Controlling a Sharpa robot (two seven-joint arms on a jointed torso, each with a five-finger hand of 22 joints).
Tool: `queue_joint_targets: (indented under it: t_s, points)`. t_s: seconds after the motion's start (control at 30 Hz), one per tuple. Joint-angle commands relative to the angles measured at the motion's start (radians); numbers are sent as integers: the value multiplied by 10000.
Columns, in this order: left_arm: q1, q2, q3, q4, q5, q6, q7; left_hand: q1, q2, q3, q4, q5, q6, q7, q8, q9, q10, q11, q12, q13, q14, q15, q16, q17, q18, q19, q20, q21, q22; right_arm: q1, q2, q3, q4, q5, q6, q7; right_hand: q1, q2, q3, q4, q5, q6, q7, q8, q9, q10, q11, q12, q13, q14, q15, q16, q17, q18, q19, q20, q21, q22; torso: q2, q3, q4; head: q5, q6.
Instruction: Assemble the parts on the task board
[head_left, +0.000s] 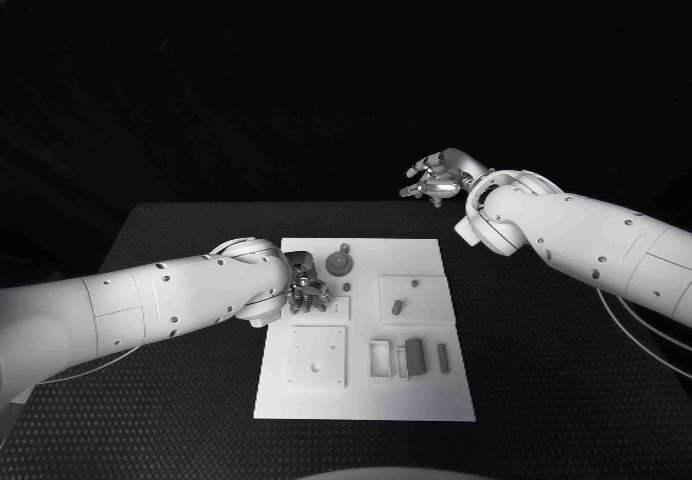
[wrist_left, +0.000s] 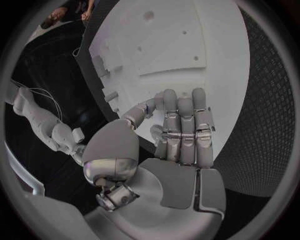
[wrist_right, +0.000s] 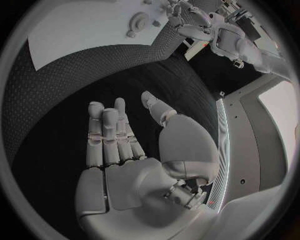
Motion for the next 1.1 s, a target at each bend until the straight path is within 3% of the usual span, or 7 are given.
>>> queue_joint_targets:
  t_s: [0.03,0.2,0.27,0.37,0.47,0.77,1.1]
  points:
    - [-9,26,-2,-6,-185,135,45,5,82,82,1,26,1062,-1034,34,15,-154,-131,28,-20,-23,-28,53,-16,-59,55,9,-70,15,5,6,6,11,-61,124,39,-15,100,-76,5,21,-16,393,69,-14,-52,17,63,-16,-55,-13,54,-10,370,8,-72,-34,171,-3,-5,-1,9,-7]
    - [-9,39,-2,-29,-166,190,56,-91,18,77,85,-59,1023,-1014,28,2,-183,-119,20,-52,-46,-19,43,-60,-66,47,17,-113,28,5,-3,6,13,-61,126,39,-16,101,-77,6,21,-17,394,71,-15,-52,17,65,-18,-56,-12,55,-11,370,7,-71,-35,172,4,-4,-5,8,-16]
    - [-9,43,-2,-38,-156,196,55,-140,-71,77,199,-798,1013,-1019,51,0,-189,-122,38,-84,-53,-23,63,-106,-55,62,13,-165,57,5,-3,6,18,-61,123,40,-17,101,-78,7,21,-17,394,71,-15,-53,17,66,-18,-56,-12,55,-12,370,7,-71,-35,172,3,-3,-4,11,-24]
    - [-9,54,-2,-56,-149,155,39,-244,-277,82,413,-1178,986,-1012,60,-13,-211,-117,51,-120,-79,-20,78,-157,-57,73,16,-234,78,5,-6,6,38,-61,139,40,-19,100,-79,7,20,-18,394,71,-16,-54,18,67,-19,-57,-12,56,-13,370,7,-71,-35,172,1,-7,-3,12,-24]
    - [-9,76,-2,-81,-110,132,52,-357,-517,61,660,-1788,967,-1012,76,-26,-227,-119,79,-154,-102,-24,113,-204,-53,90,14,-311,111,5,-8,6,55,-61,154,37,-20,98,-80,7,20,-20,394,70,-17,-54,18,69,-20,-58,-12,56,-14,370,6,-70,-36,172,1,-7,9,-7,-29]
    - [-9,86,-2,-91,-39,102,86,-559,-907,24,1066,-2314,946,-1014,94,-54,-258,-119,122,-203,-140,-27,167,-276,-50,117,11,-436,166,5,-14,6,88,-86,183,35,-19,99,-81,7,21,-28,395,68,-20,-55,18,73,-23,-58,-12,58,-16,370,7,-71,-36,172,1,-9,9,-4,-42]
    - [-9,40,-2,-73,-33,261,113,-517,-914,37,1082,-2384,954,-1023,108,-55,-253,-126,141,-209,-138,-33,189,-286,-42,132,3,-455,186,5,-32,6,93,-89,197,36,-21,101,-84,9,21,-33,396,69,-23,-57,19,78,-26,-60,-11,61,-20,370,7,-70,-36,172,-3,-10,6,-7,-47]
